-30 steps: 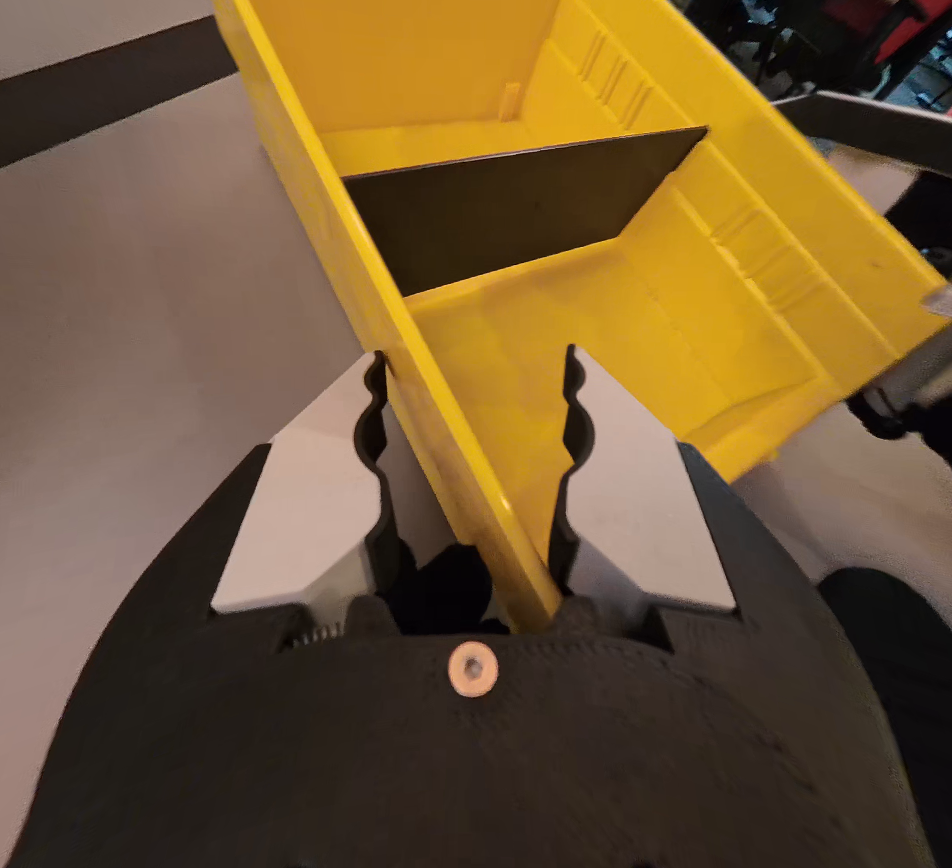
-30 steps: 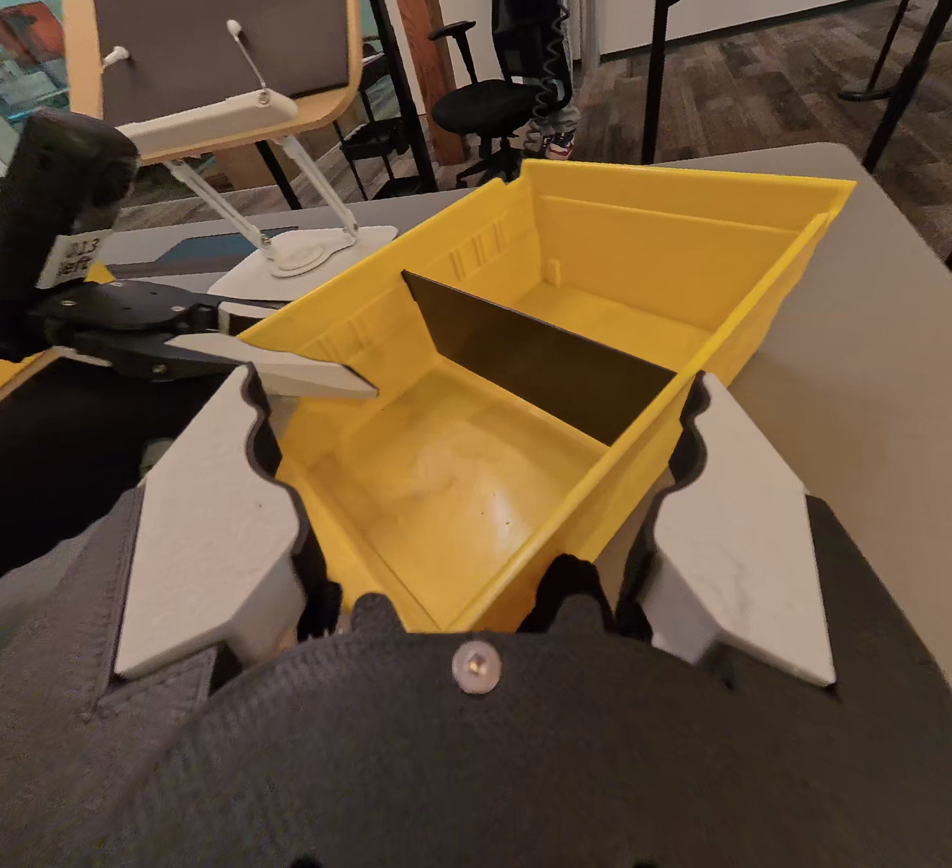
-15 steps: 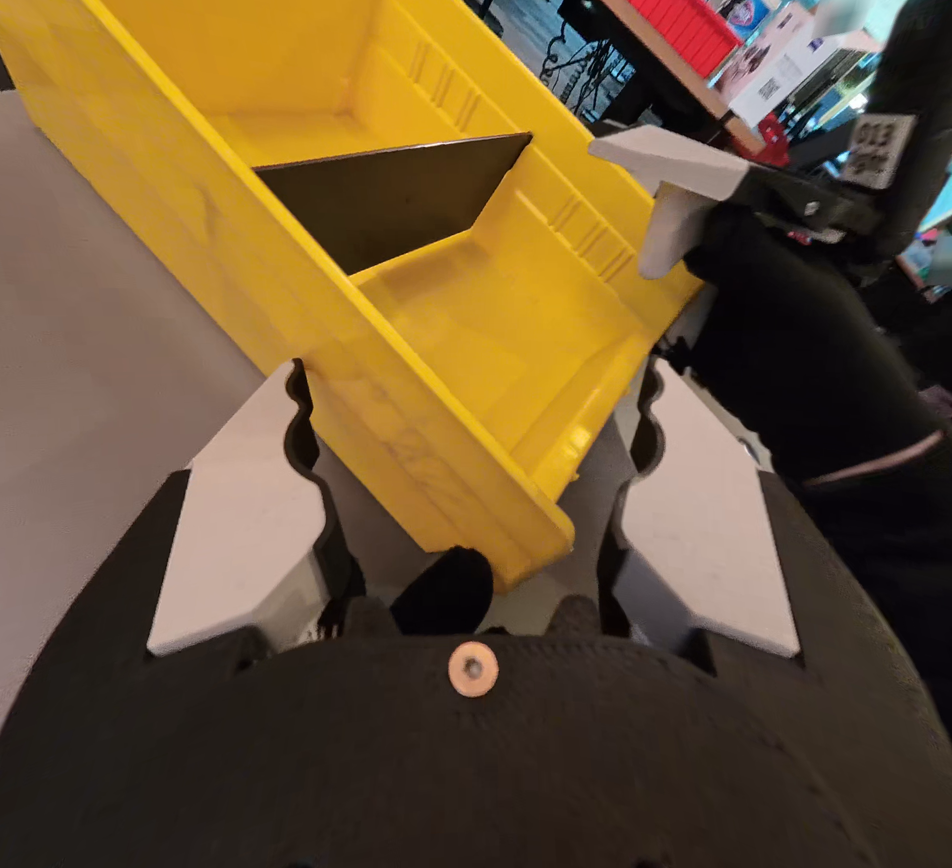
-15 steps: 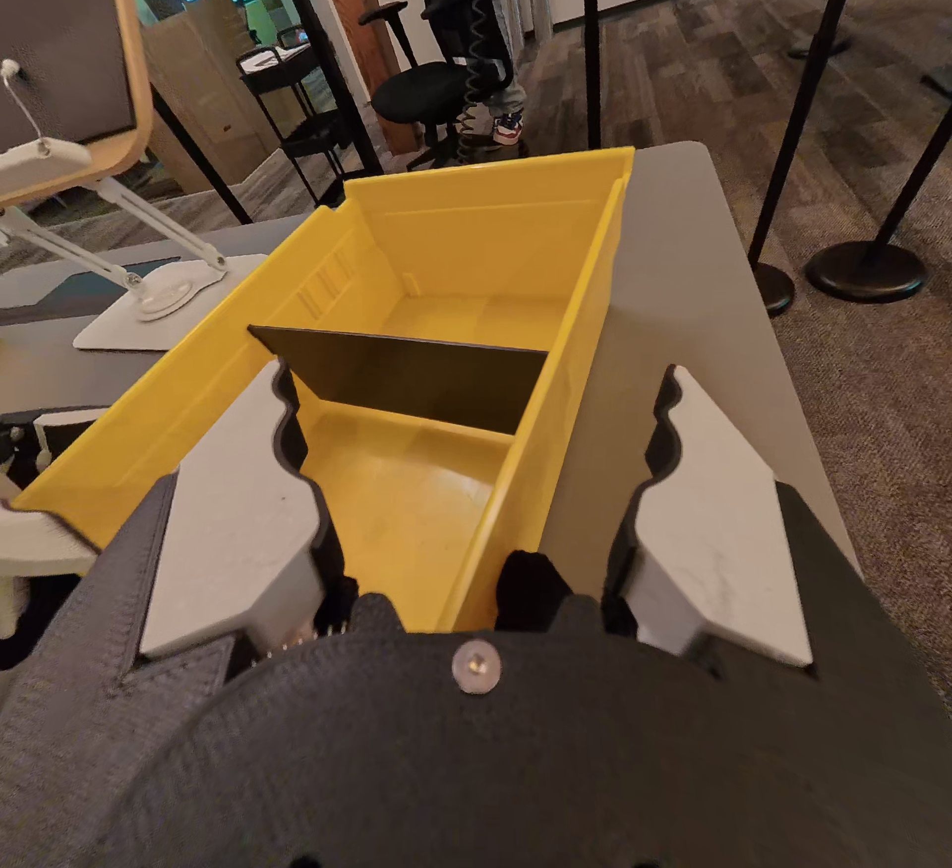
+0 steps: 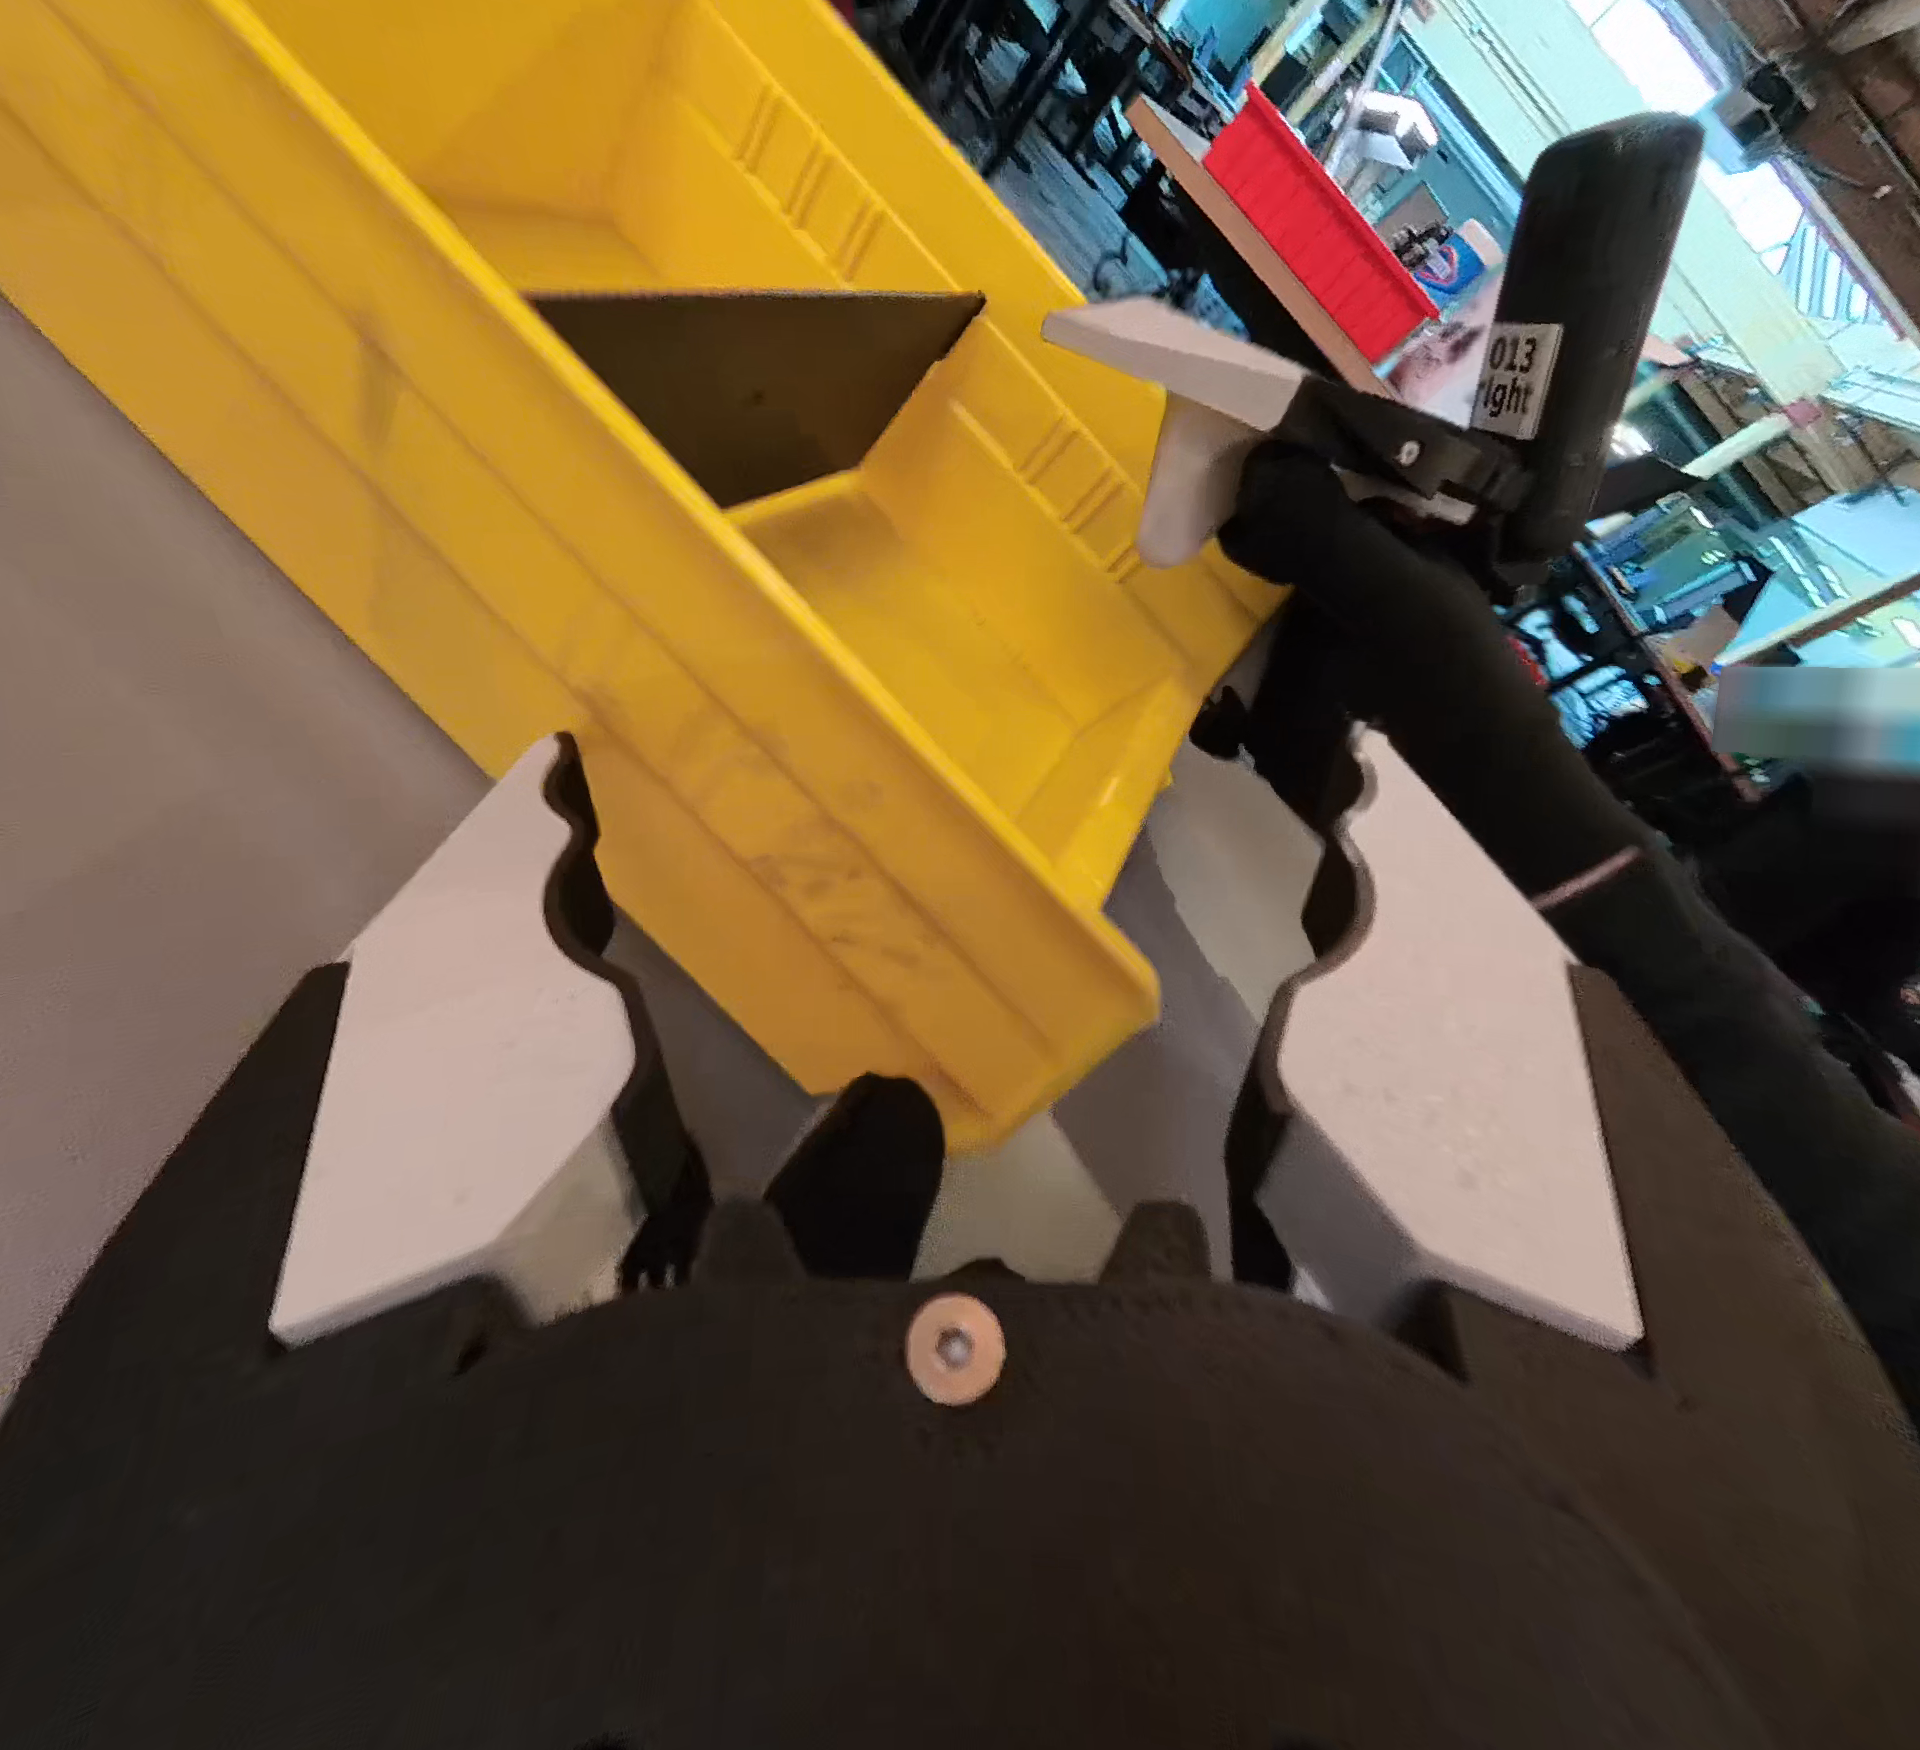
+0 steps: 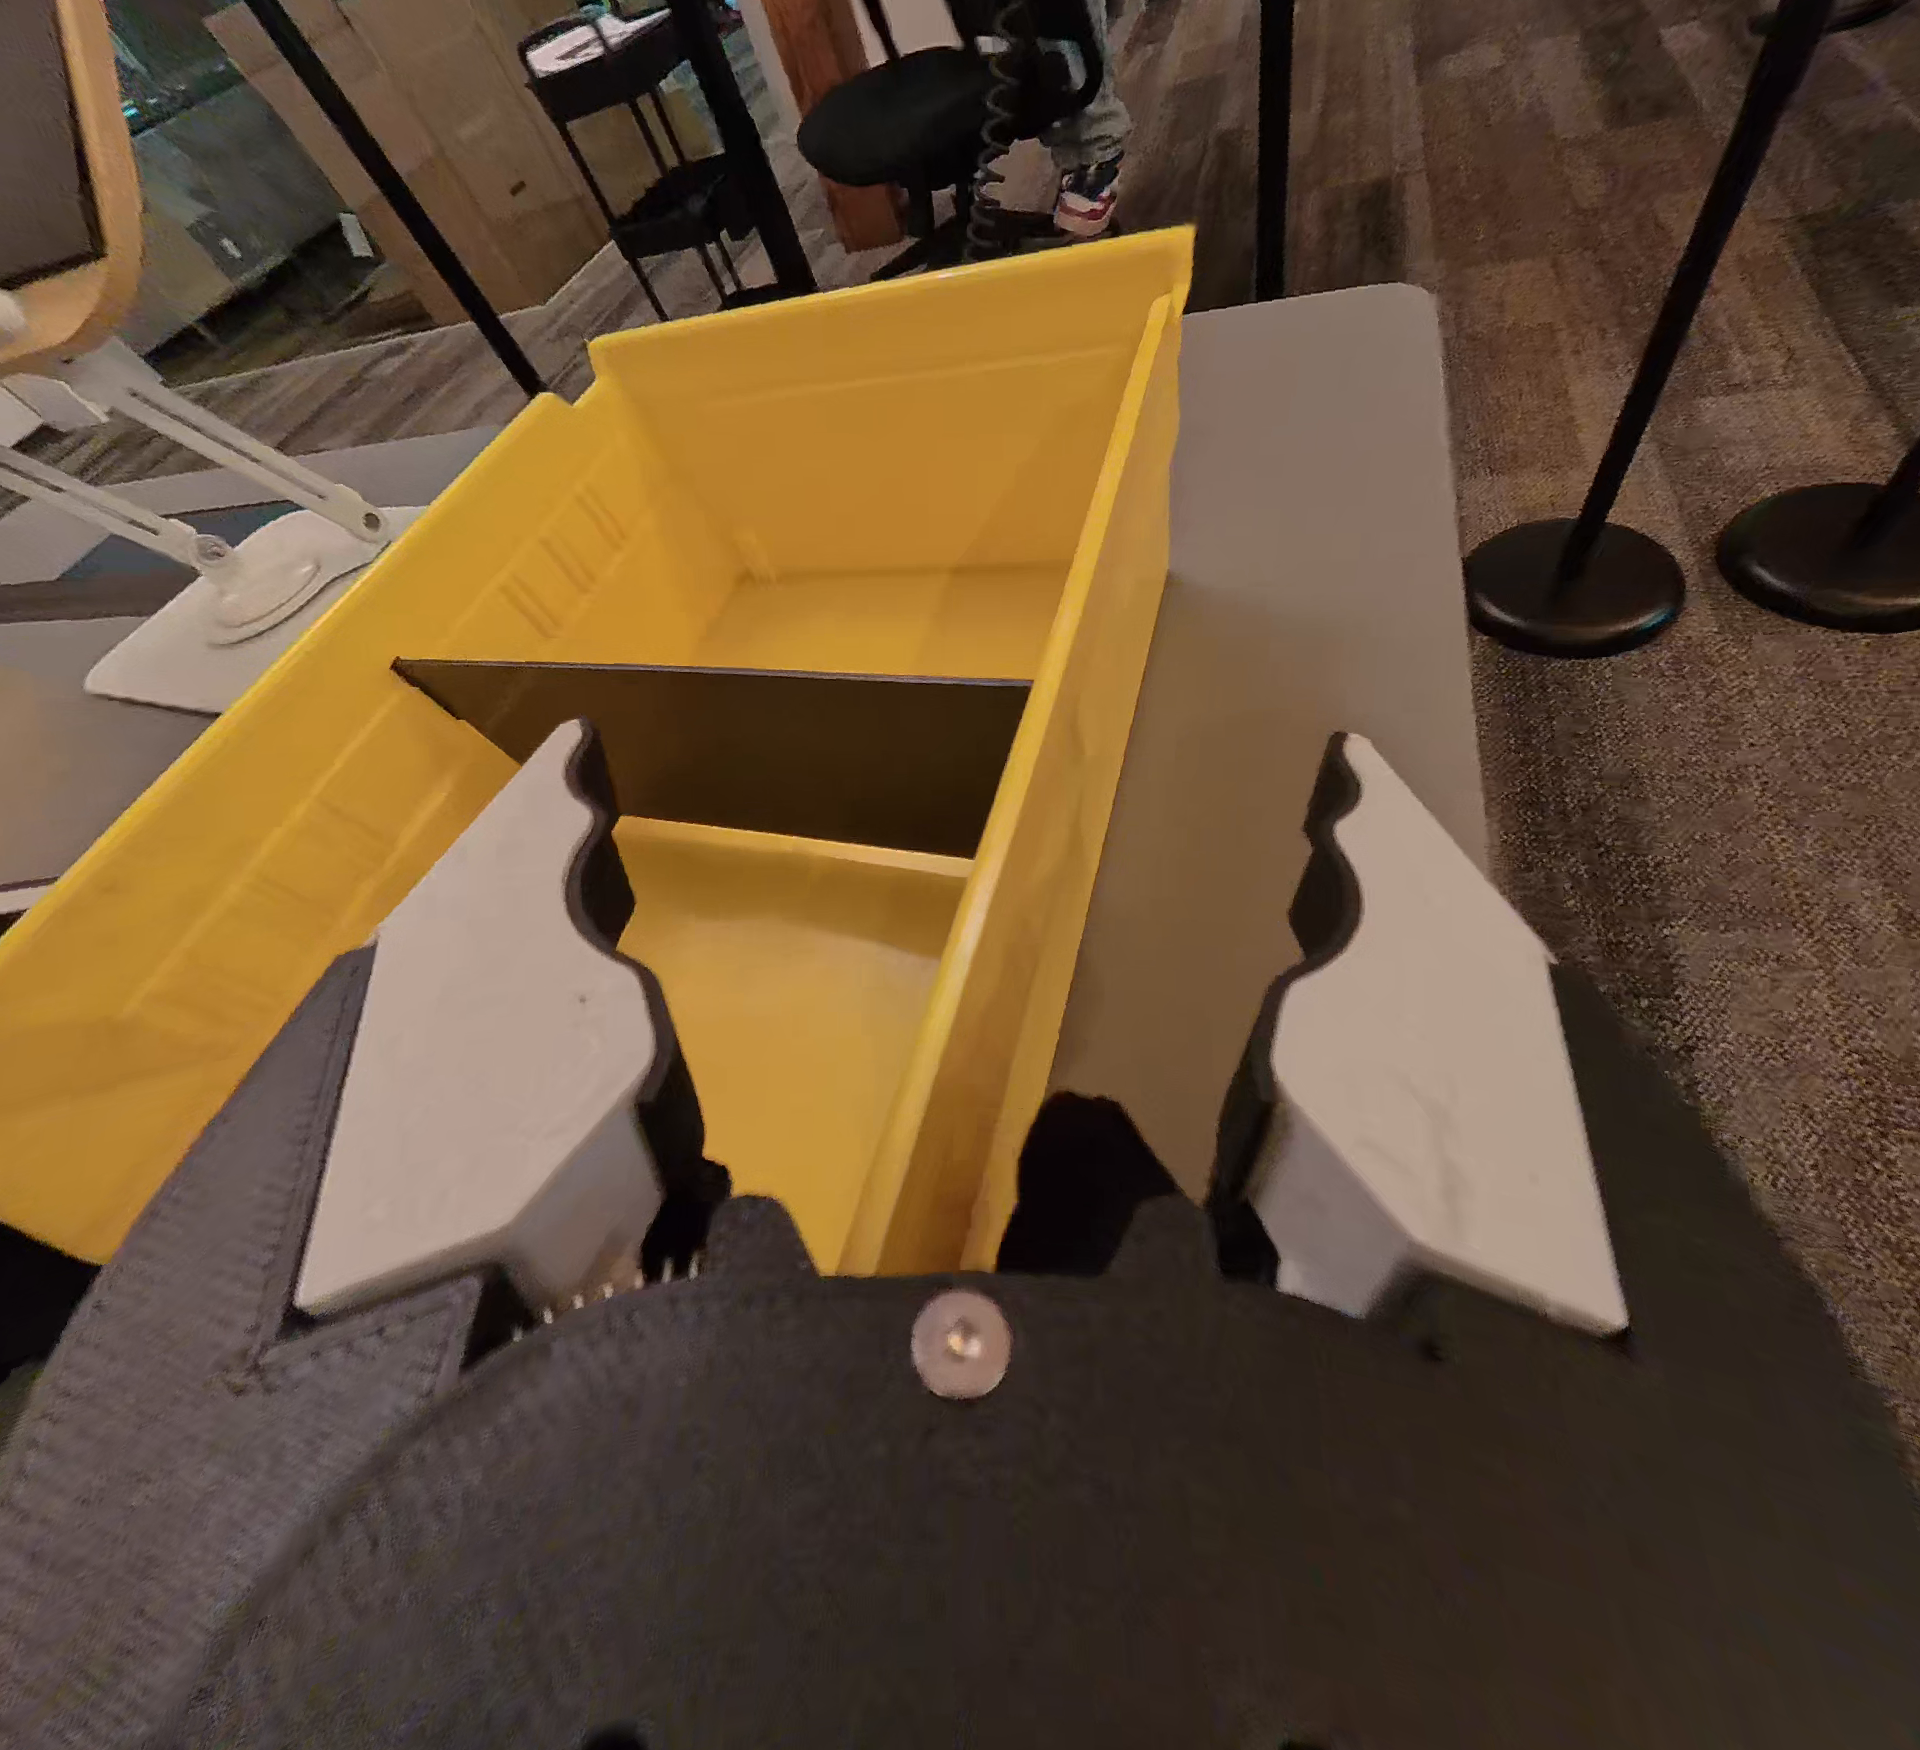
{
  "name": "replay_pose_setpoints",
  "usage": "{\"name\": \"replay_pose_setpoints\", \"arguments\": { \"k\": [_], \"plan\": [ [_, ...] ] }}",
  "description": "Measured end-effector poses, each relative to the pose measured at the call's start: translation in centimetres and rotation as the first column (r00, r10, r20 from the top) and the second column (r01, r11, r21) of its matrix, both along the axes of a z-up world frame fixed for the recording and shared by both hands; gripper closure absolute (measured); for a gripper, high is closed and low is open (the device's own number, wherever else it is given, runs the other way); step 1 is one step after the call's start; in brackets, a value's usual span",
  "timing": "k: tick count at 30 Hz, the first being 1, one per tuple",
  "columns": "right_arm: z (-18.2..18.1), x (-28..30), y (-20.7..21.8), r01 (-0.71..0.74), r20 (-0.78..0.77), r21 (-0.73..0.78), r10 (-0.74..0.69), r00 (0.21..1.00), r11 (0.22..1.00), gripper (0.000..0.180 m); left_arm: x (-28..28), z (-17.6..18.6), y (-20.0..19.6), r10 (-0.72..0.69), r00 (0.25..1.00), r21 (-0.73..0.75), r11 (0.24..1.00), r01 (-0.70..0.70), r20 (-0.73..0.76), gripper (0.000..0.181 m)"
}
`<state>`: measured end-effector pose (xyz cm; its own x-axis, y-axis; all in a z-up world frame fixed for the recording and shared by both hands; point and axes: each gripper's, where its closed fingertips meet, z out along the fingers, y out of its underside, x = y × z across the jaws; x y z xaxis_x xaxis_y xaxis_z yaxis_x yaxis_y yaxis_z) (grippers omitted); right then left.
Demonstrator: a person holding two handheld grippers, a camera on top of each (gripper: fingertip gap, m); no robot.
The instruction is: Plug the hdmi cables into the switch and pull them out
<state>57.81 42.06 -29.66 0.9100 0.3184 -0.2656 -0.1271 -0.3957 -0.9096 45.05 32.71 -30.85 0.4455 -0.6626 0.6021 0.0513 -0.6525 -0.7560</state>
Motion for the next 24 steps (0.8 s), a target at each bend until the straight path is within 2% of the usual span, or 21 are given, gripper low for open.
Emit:
{"name": "replay_pose_setpoints", "arguments": {
  "k": [2,4,6,8,10,13,17,19,20,22,24],
  "plan": [
    [1.4,1.3,-0.1,0.066,0.037,0.071,-0.069,0.997,0.995,0.047,-0.9,0.1,-0.5,-0.026,1.0,-0.041,0.999,0.027,0.017,0.039],
    [3.3,2.8,-0.7,0.136,0.109,0.148,-0.153,0.982,0.98,0.045,-2.7,0.9,-0.8,-0.022,0.999,-0.019,1.0,0.022,0.034,0.035],
    [5.9,3.5,-1.8,0.179,0.244,0.243,-0.238,0.94,0.953,0.042,-4.8,2.1,-1.5,-0.024,0.999,0.019,1.0,0.023,0.04,0.033],
    [8.7,2.3,-3.2,0.159,0.379,0.308,-0.274,0.884,0.938,0.042,-7.3,3.5,-2.4,-0.038,0.999,0.077,0.996,0.037,0.014,0.032],
    [12.1,-1.7,-4.8,0.065,0.456,0.378,-0.247,0.855,0.923,0.047,-10.8,5.3,-3.1,-0.021,0.999,0.153,0.988,0.025,-0.027,0.033],
    [15.0,-10.6,-6.8,-0.122,0.491,0.399,-0.099,0.865,0.909,0.053,-17.9,7.9,-4.0,0.052,0.996,0.25,0.968,-0.031,-0.078,0.033],
    [14.6,-24.0,-9.0,-0.392,0.595,0.356,0.117,0.795,0.848,0.058,-32.2,9.9,-4.2,0.3,0.934,0.373,0.903,-0.212,-0.196,0.041],
    [13.4,-30.4,-9.9,-0.495,0.57,0.322,0.252,0.782,0.807,0.058,-41.2,10.4,-4.5,0.468,0.846,0.419,0.842,-0.34,-0.254,0.045],
    [12.8,-33.4,-10.3,-0.536,0.537,0.306,0.322,0.78,0.787,0.058,-46.3,10.4,-4.7,0.563,0.769,0.464,0.791,-0.398,-0.301,0.046],
    [11.3,-38.7,-10.9,-0.604,0.489,0.266,0.435,0.756,0.751,0.058,-56.8,10.4,-5.9,0.725,0.569,0.538,0.68,-0.499,-0.389,0.048],
    [9.9,-43.1,-11.2,-0.65,0.439,0.226,0.52,0.732,0.725,0.058,-66.3,10.9,-8.0,0.83,0.381,0.583,0.558,-0.591,-0.409,0.049]
  ]
}}
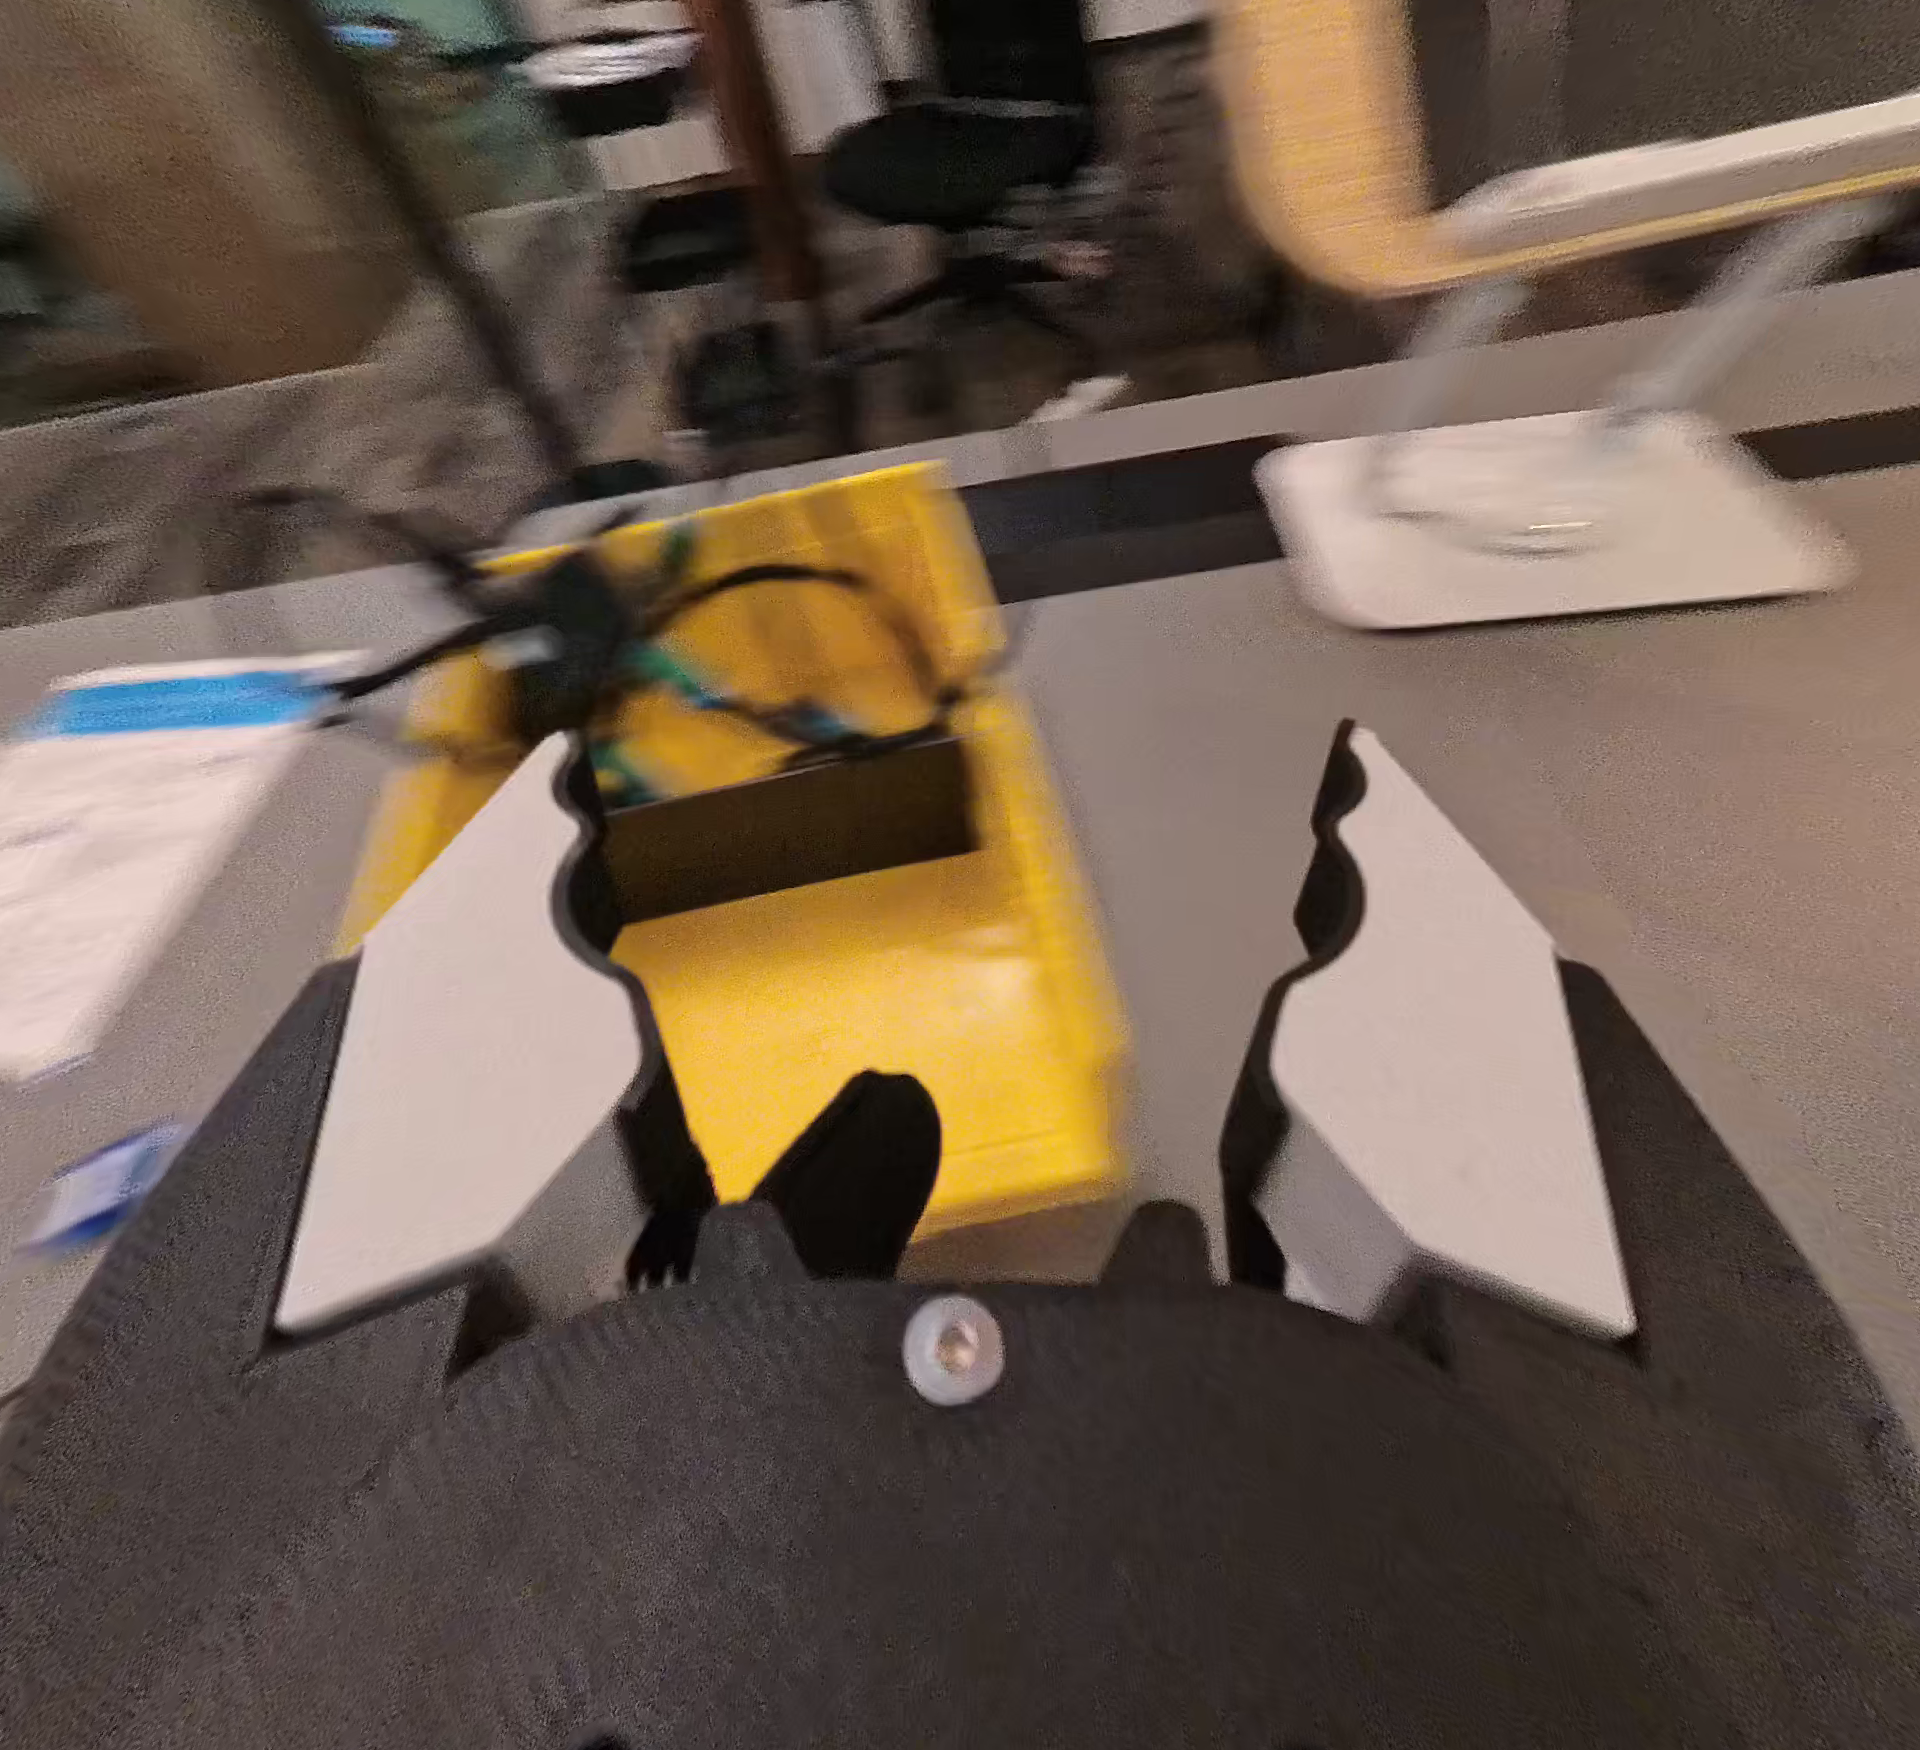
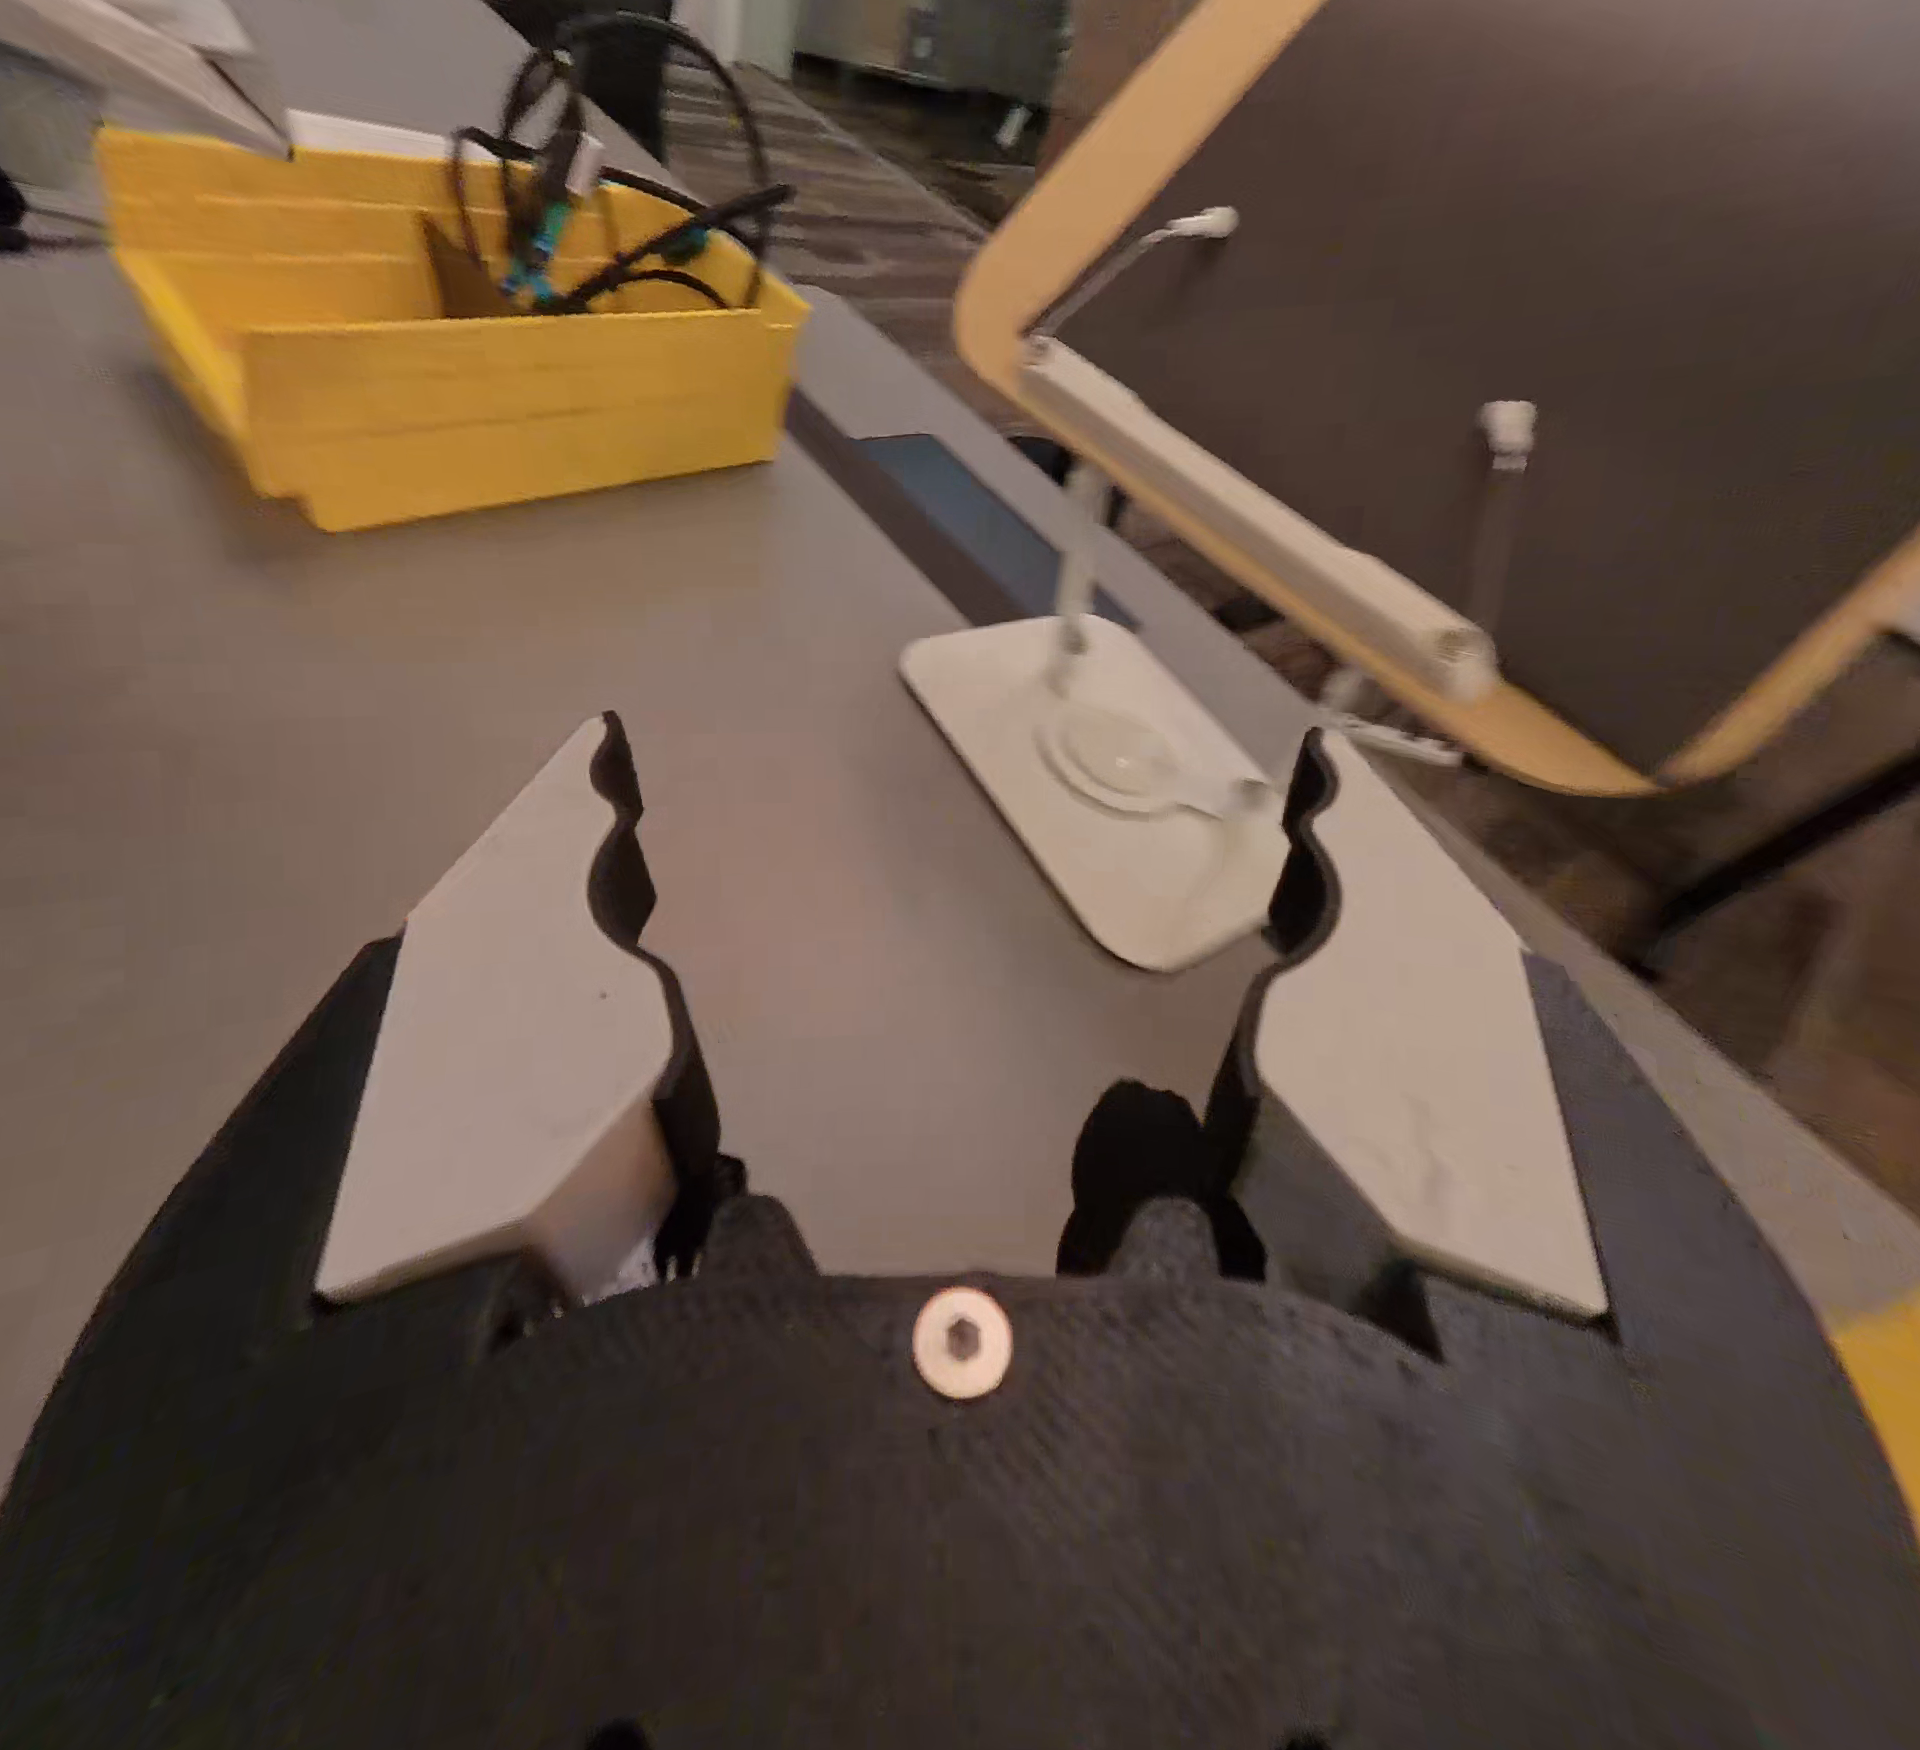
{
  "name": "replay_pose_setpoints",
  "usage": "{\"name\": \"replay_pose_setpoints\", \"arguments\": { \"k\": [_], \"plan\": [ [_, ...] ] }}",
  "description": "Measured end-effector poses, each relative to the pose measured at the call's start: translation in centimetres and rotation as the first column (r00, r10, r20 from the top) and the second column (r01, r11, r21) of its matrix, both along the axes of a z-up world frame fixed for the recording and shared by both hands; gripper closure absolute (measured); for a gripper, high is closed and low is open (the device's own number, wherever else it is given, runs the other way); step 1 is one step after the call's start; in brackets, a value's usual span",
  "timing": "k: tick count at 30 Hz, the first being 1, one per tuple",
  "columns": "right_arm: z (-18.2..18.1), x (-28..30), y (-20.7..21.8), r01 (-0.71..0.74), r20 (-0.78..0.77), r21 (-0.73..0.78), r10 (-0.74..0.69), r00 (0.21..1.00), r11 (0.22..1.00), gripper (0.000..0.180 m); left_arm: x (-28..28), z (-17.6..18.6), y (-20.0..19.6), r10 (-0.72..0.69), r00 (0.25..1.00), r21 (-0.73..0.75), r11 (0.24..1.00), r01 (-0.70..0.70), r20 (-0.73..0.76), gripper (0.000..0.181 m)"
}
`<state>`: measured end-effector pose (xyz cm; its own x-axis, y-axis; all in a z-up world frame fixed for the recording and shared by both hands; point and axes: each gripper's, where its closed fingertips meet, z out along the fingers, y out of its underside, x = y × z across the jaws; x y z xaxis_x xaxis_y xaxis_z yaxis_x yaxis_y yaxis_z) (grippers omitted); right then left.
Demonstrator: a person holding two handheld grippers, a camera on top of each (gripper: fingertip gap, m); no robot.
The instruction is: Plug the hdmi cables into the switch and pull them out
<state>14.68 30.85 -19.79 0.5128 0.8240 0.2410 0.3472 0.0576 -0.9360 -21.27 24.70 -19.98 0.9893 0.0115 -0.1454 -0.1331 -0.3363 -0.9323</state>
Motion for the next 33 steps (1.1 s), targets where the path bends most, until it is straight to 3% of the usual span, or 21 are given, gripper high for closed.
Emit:
{"name": "replay_pose_setpoints", "arguments": {
  "k": [3,8,11,13,18,23,33],
  "plan": [
    [-2.2,-5.8,-0.3,-0.098,-0.078,-0.14,0.088,0.993,0.985,0.059,-11.6,-0.6,-2.9,0.245,0.965,-0.024,0.968,-0.248,-0.091,0.043],
    [-7.7,-11.2,0.6,-0.158,-0.097,-0.294,0.135,0.986,0.943,0.057,-20.6,-6.4,-3.1,0.337,0.93,-0.167,0.918,-0.359,-0.145,0.045],
    [-9.9,-11.5,2.1,-0.136,-0.128,-0.291,0.103,0.987,0.947,0.059,-21.5,-10.3,-1.8,0.293,0.941,-0.257,0.909,-0.329,-0.167,0.059],
    [-11.1,-11.3,2.4,-0.131,-0.158,-0.299,0.086,0.984,0.945,0.062,-21.0,-11.7,-0.7,0.256,0.956,-0.277,0.917,-0.286,-0.141,0.079],
    [-11.6,-11.0,2.8,-0.156,-0.174,-0.288,0.109,0.979,0.945,0.063,-20.5,-13.5,0.8,0.195,0.975,-0.31,0.925,-0.22,-0.111,0.148],
    [-10.8,-10.8,3.0,-0.197,-0.288,-0.333,0.1,0.952,0.922,0.063,-19.9,-13.6,2.2,0.125,0.991,-0.298,0.945,-0.134,-0.048,0.165],
    [-9.5,-15.4,-1.4,-0.375,-0.41,-0.355,0.218,0.886,0.856,0.062,-19.3,-13.3,4.2,0.029,1.0,-0.26,0.965,-0.027,0.002,0.175]
  ]
}}
